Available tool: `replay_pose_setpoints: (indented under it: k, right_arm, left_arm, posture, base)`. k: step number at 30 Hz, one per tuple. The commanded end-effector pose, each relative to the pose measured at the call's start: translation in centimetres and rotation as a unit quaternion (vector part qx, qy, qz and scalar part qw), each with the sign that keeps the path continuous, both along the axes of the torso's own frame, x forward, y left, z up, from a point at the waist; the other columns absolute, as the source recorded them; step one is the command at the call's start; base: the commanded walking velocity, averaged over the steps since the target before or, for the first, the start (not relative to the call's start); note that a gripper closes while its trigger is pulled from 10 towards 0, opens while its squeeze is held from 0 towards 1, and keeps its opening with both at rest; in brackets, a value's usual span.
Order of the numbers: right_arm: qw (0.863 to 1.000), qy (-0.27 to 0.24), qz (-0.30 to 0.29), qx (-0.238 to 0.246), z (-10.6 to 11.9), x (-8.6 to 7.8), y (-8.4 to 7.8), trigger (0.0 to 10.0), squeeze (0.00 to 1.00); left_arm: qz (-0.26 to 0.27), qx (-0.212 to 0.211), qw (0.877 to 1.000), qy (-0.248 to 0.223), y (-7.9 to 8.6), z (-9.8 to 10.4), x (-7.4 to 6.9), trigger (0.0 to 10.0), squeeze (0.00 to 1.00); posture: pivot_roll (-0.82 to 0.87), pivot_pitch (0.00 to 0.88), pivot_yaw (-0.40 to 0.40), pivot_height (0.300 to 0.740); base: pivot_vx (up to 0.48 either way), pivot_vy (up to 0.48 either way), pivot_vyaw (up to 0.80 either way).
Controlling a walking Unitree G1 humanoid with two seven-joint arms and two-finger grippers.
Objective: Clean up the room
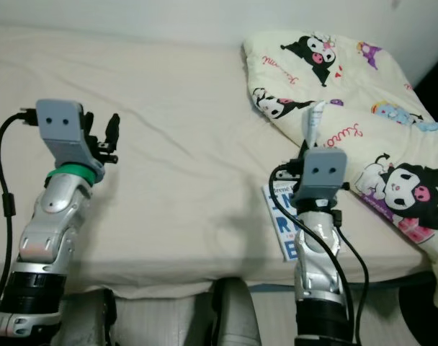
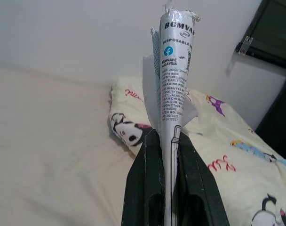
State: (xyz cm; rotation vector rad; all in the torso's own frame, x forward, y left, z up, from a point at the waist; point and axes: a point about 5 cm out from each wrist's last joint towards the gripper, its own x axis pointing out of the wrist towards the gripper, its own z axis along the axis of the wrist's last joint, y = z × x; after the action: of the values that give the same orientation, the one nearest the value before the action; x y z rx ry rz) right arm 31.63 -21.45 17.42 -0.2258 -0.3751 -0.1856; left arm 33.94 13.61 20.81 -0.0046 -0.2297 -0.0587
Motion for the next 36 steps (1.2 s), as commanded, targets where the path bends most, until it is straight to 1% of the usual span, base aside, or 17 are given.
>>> replay_pose_setpoints:
  k: [1,12,14,15,21,26,32,34,35,36]
  right_arm:
    - [1.0,0.006,-0.007,0.001,-0.3,-0.2,-0.1,10.0,0.0]
    - [1.0,0.007,-0.008,0.001,-0.5,-0.2,0.1,10.0,0.0]
    - [1.0,0.007,-0.008,0.001,-0.5,-0.2,0.1,10.0,0.0]
    - [1.0,0.007,-0.008,0.001,-0.5,-0.1,0.1,10.0,0.0]
    - [1.0,0.007,-0.009,0.002,-0.5,-0.1,0.1,10.0,0.0]
    - [1.0,0.006,-0.014,0.003,-0.5,0.0,0.1,10.0,0.0]
    - [1.0,0.006,-0.016,0.003,-0.5,0.0,0.3,10.0,0.0]
    - [1.0,0.005,0.001,0.015,-0.7,0.1,1.2,10.0,0.0]
    - [1.0,0.005,0.001,0.015,-0.7,0.1,1.2,10.0,0.0]
    - [1.0,0.006,0.022,0.019,-0.9,0.3,2.3,10.0,0.0]
  left_arm:
    - [-0.005,0.004,1.0,0.002,-0.3,-0.2,0.1,10.0,0.0]
    - [-0.012,0.009,1.0,0.004,-0.7,-0.4,0.1,10.0,0.0]
    - [-0.012,0.009,1.0,0.004,-0.7,-0.4,0.1,10.0,0.0]
    - [-0.013,0.01,1.0,0.005,-0.7,-0.5,0.2,10.0,0.0]
    - [-0.016,0.01,1.0,0.005,-0.8,-0.5,0.2,10.0,0.0]
    - [-0.032,0.014,0.999,0.013,-1.2,-0.8,0.2,10.0,0.0]
    - [-0.038,0.011,0.999,0.015,-1.2,-0.9,0.1,10.0,0.0]
    - [-0.038,0.011,0.999,0.017,-1.2,-1.1,0.1,10.0,0.0]
    - [-0.038,0.011,0.999,0.017,-1.2,-1.1,0.1,10.0,0.0]
    - [-0.037,0.01,0.999,0.018,-1.1,-1.2,0.1,10.0,0.0]
  posture:
    - [0.0,0.021,-0.038,0.646]
    - [0.01,0.021,-0.036,0.686]
    - [0.01,0.021,-0.036,0.686]
    - [0.01,0.021,-0.035,0.696]
    - [0.01,0.022,-0.033,0.706]
    - [0.01,0.022,-0.031,0.731]
    - [0.01,0.021,-0.029,0.74]
    - [0.0,0.02,-0.018,0.74]
    - [0.0,0.02,-0.018,0.74]
    - [0.0,0.019,-0.013,0.74]
  base:
    - [0.0,0.0,0.0]
    - [0.0,0.0,0.0]
    - [0.0,0.0,0.0]
    - [0.0,0.0,0.0]
    - [0.0,0.0,0.0]
    - [0.0,0.0,0.0]
    - [0.0,0.0,0.0]
    - [0.0,0.0,0.0]
    - [0.0,0.0,0.0]
    - [0.0,0.0,0.0]
